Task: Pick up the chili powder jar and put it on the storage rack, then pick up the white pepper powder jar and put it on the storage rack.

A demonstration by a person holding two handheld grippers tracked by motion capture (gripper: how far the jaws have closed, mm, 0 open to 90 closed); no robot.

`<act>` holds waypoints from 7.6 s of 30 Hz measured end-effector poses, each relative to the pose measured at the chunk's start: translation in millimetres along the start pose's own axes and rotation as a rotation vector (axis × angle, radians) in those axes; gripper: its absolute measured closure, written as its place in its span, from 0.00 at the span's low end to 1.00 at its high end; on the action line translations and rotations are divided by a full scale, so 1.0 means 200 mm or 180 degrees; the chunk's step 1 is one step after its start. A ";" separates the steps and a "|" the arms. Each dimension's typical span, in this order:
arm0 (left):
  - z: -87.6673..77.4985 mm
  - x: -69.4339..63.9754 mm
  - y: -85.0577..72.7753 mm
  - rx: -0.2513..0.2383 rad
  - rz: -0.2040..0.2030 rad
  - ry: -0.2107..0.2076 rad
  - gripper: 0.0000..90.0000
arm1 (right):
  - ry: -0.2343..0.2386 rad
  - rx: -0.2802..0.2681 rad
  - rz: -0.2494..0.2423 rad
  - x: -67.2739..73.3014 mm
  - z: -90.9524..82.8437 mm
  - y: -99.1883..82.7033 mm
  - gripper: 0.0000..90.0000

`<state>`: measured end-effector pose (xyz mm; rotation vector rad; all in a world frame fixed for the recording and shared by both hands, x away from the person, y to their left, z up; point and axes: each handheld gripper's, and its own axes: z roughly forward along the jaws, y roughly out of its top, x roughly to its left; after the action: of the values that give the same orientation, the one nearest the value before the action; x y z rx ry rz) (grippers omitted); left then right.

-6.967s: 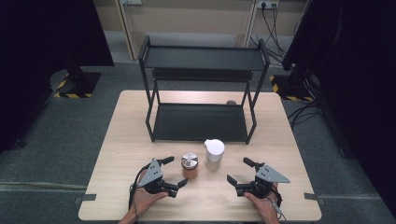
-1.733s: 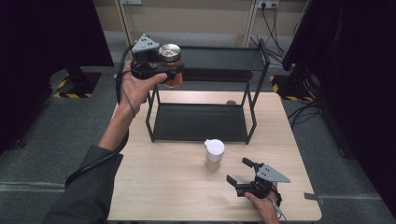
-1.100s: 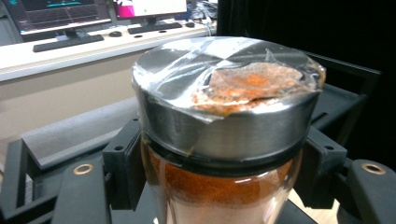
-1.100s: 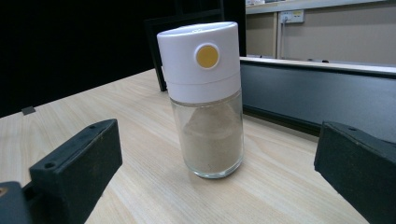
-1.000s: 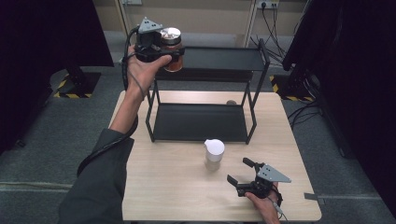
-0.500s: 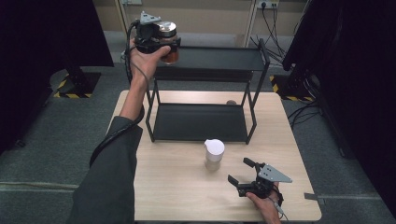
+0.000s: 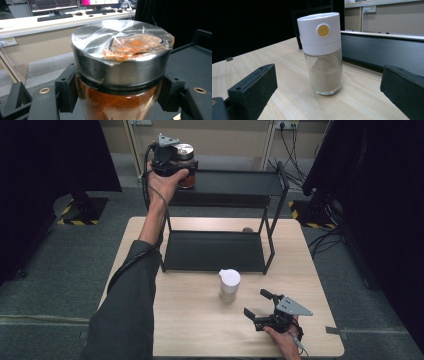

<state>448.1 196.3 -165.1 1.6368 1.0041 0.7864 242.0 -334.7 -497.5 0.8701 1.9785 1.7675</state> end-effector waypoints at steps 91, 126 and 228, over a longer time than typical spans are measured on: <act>-0.32 -0.01 -0.43 -0.0486 -0.0036 -0.0691 0.00 | 0.0012 0.0034 -0.0013 0.01 0.01 0.00 0.01; -0.50 -0.15 -1.10 -0.0628 0.0105 -0.1369 0.01 | -0.0005 0.0036 -0.0023 0.01 0.01 0.00 0.01; -0.58 -0.26 -1.96 -0.0457 0.0041 -0.1319 0.02 | -0.0087 0.0009 -0.0269 0.05 0.09 0.03 0.01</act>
<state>233.5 251.6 -512.7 1.5964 0.6294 0.4856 248.4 -314.2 -493.2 0.7951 1.9711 1.6976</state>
